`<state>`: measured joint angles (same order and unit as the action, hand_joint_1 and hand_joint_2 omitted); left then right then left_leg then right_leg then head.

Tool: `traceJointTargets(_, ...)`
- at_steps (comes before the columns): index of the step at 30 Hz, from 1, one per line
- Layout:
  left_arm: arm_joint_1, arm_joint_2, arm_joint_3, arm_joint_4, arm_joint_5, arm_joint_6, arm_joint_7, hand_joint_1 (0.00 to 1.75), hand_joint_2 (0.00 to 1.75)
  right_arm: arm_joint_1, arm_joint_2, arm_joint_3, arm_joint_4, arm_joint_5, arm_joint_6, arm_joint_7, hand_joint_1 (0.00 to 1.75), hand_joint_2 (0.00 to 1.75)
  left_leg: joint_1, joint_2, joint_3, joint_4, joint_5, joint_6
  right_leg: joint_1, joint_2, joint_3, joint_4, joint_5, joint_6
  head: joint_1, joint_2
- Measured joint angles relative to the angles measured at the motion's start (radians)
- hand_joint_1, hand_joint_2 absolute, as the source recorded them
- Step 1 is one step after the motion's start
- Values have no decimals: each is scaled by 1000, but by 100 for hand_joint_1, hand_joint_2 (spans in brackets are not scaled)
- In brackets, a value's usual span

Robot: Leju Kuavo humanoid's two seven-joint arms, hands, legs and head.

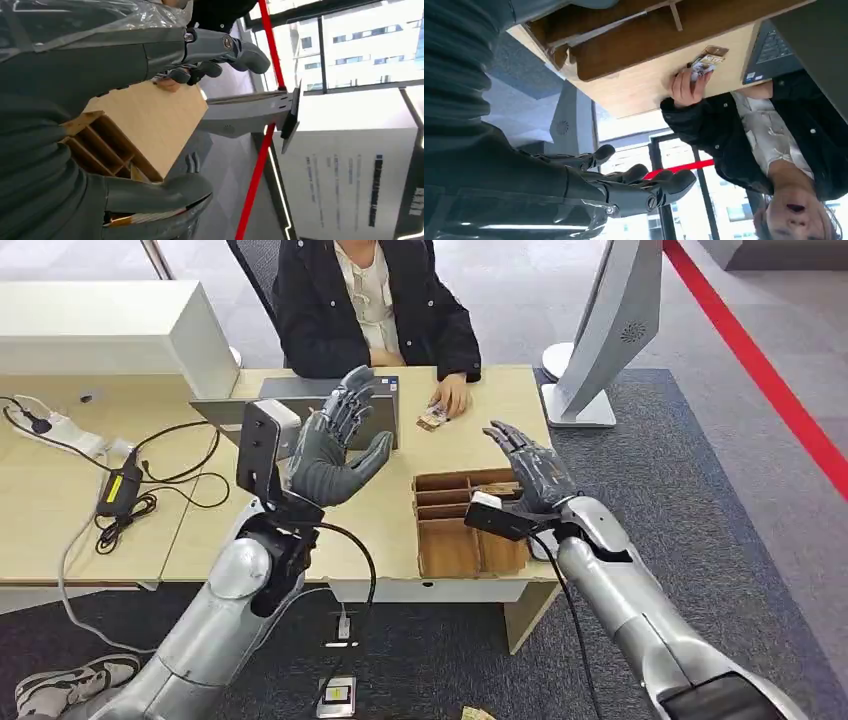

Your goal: Pass the card to the sensor for recognition and then transmit it.

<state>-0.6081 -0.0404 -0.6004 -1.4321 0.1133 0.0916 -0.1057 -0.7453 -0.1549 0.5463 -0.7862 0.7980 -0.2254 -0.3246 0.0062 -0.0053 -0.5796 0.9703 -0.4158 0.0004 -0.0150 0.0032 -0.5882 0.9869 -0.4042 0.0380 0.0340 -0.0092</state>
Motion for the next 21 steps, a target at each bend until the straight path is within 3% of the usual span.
traceJointTargets(9,-5,-3,0,0,30,-2,26,0,175,-1,8,2,26,25,-5,34,0,175,0,0,0,0,0,0,0,0,0,0,0,0,0,0)
traceJointTargets(15,-5,-3,0,-2,38,5,39,0,175,-8,8,4,46,93,-96,78,0,175,0,0,0,0,0,0,0,0,0,0,0,0,0,0)
traceJointTargets(21,-5,-3,0,-5,42,9,42,0,175,-9,8,6,76,95,-113,78,0,175,0,0,0,0,0,0,0,0,0,0,0,0,0,0)
